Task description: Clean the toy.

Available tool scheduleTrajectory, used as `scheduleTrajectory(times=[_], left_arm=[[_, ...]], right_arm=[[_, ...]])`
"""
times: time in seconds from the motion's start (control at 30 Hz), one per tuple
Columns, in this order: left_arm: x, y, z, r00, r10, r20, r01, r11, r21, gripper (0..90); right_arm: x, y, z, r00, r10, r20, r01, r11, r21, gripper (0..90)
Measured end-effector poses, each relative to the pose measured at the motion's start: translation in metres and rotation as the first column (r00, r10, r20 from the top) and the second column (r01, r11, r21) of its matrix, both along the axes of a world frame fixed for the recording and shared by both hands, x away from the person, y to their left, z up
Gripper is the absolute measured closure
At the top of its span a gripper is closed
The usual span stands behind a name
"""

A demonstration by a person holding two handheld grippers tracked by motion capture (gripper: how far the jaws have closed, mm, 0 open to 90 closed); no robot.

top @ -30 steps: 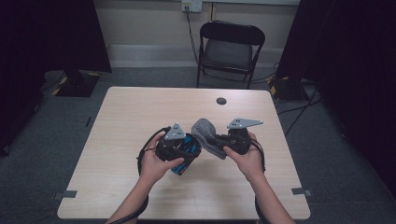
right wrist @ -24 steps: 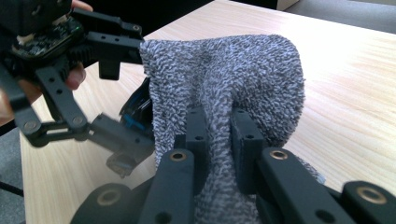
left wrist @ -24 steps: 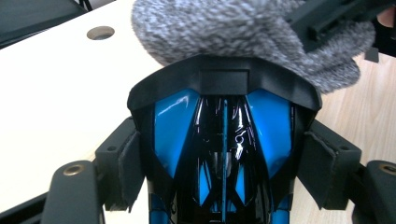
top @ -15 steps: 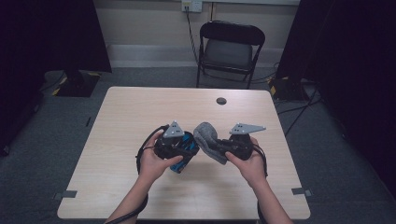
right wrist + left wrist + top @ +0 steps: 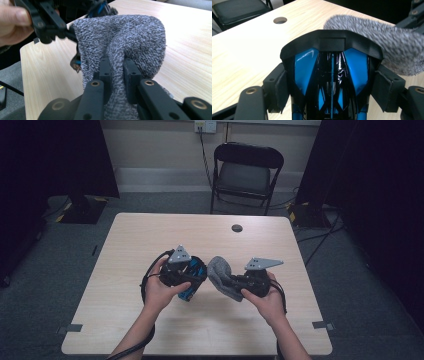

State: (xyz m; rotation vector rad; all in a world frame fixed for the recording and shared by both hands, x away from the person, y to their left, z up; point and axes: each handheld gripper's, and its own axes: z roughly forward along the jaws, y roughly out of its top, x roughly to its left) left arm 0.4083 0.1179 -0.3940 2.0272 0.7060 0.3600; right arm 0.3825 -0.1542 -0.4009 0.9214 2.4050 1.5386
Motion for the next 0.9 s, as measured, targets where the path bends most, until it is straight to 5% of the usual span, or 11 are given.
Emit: scheduleTrajectory(times=[0.47, 0.9], left_arm=[[-0.004, 0.009, 0.009, 0.9999, 0.002, 0.011, -0.001, 0.9999, -0.016, 25.4], [-0.004, -0.005, 0.006, 0.9993, -0.036, -0.007, 0.036, 0.9987, -0.035, 25.4]], right_arm=[[0.008, -0.017, 0.004, 0.9955, -0.094, 0.012, 0.093, 0.9947, 0.044, 79.8], [0.012, 0.001, 0.002, 0.9987, -0.050, 0.005, 0.050, 0.9984, 0.028, 79.6]])
